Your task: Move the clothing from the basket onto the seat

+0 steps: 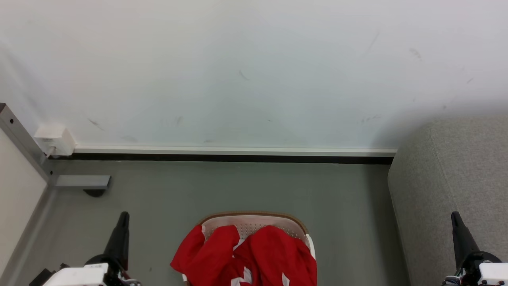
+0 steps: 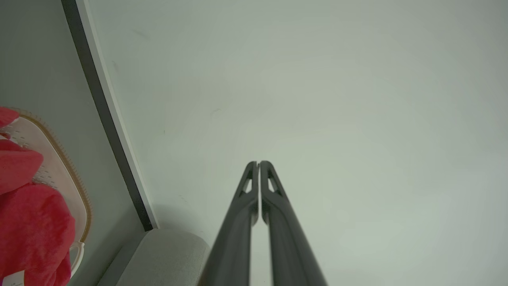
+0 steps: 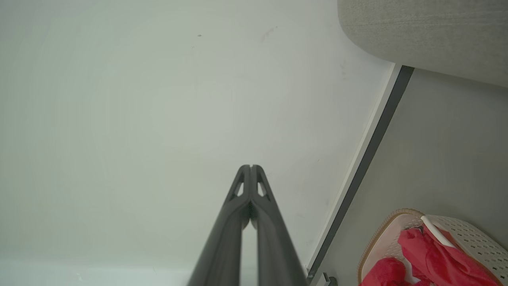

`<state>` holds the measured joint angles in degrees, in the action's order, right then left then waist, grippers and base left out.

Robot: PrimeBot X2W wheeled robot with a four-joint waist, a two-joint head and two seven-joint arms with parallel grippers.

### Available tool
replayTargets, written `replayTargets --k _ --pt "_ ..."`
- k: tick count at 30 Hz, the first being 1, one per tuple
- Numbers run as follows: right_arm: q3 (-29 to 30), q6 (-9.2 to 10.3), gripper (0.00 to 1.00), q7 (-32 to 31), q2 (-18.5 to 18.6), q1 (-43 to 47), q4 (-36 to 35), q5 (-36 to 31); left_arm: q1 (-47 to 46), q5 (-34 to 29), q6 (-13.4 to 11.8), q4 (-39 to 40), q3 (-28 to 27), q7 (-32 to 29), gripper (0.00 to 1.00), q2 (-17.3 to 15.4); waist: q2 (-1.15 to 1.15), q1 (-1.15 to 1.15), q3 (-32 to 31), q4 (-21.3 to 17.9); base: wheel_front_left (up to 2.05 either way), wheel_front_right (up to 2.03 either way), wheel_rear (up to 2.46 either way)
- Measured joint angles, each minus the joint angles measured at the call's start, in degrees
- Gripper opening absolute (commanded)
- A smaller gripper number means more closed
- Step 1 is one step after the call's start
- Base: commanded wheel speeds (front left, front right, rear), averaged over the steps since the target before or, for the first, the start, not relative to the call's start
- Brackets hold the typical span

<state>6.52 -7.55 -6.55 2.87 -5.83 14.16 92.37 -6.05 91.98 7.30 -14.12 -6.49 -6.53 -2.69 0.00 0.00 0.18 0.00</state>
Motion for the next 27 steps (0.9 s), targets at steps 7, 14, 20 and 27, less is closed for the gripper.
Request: replayTargets --k 7,14,20,27 --pt "0.0 0.00 0.00 0.0 0.0 0.0 0.0 0.0 0.0 0.0 0.0 0.0 0.0 0.0 0.00 0.0 0.00 0.00 0.0 0.0 0.00 0.00 0.00" --pt "0.0 0.00 0.00 0.0 0.0 0.0 0.0 0.0 0.0 0.0 0.0 0.0 0.0 0.0 0.00 0.0 0.00 0.00 0.0 0.0 0.00 0.00 0.00" --pt "0.0 0.00 1.00 0.0 0.0 0.0 0.0 0.0 0.0 0.0 0.0 0.0 0.0 0.0 1.00 0.0 0.00 0.00 0.0 0.0 0.00 0.00 0.00" --pt "-1.2 0.00 1.00 1.0 -0.6 1.3 0.8 0.0 1.4 0.0 -0.3 -1.5 0.9 1.1 1.00 0.4 0.00 0.00 0.0 0.0 0.00 0.00 0.00"
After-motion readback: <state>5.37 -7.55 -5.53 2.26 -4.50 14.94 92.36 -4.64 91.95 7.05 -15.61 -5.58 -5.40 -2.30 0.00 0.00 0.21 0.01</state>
